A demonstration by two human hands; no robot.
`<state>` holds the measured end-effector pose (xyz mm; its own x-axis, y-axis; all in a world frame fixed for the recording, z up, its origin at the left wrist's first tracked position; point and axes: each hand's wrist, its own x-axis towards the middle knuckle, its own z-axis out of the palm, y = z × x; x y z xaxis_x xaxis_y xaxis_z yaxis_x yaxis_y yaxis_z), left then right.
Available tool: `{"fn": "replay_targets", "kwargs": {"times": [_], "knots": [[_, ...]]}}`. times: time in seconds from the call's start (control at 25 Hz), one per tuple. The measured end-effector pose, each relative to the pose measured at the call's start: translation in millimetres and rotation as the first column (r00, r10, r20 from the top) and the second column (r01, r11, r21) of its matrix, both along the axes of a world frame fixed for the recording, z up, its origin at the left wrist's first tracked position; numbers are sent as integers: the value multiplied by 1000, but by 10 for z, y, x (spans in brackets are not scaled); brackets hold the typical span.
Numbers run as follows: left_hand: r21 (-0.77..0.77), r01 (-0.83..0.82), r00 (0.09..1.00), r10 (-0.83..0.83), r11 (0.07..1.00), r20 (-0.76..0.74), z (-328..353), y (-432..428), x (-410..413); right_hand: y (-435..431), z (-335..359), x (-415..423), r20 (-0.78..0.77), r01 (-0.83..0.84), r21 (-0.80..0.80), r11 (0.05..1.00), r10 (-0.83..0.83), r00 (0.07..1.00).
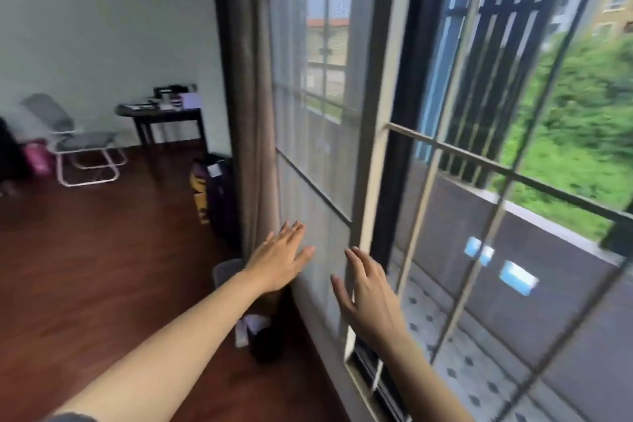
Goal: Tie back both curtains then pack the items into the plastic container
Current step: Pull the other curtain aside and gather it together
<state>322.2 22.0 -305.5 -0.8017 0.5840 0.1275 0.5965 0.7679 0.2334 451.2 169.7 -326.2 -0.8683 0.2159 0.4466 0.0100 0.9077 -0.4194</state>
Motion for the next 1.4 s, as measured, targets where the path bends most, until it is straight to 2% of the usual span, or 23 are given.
{"fn": "replay_targets", "kwargs": {"times": [0.16, 0.4, 0.68, 0.92, 1.12, 1.28, 1.4], "knots": [[-3, -135, 991, 135, 991, 18, 72, -698, -964, -526, 10, -1257, 16, -134, 23, 991, 134, 991], [33, -277, 960, 276, 960, 36, 365, -1570, -2386, -1368, 151, -3080, 21, -138, -43, 990, 139, 990], [115, -394, 919, 385, 912, 87, 553, -1980, -3631, -1963, 143, -4506, 24, -197, -37, 980, 198, 980], [199, -405, 914, 386, 893, 125, 515, -2168, -5254, -2305, 52, -5927, -32, -218, -110, 970, 216, 976], [195, -377, 926, 370, 906, 69, 801, -2149, -6606, -2502, 236, -7204, -47, -147, -227, 963, 140, 989], [259, -281, 959, 260, 924, 115, 731, -2046, -7356, -2560, 115, -7961, 22, -61, -322, 945, 72, 997], [422, -175, 981, 123, 889, 147, 685, -1944, -8064, -2557, 87, -8470, -103, 20, -304, 952, -53, 993]]}}
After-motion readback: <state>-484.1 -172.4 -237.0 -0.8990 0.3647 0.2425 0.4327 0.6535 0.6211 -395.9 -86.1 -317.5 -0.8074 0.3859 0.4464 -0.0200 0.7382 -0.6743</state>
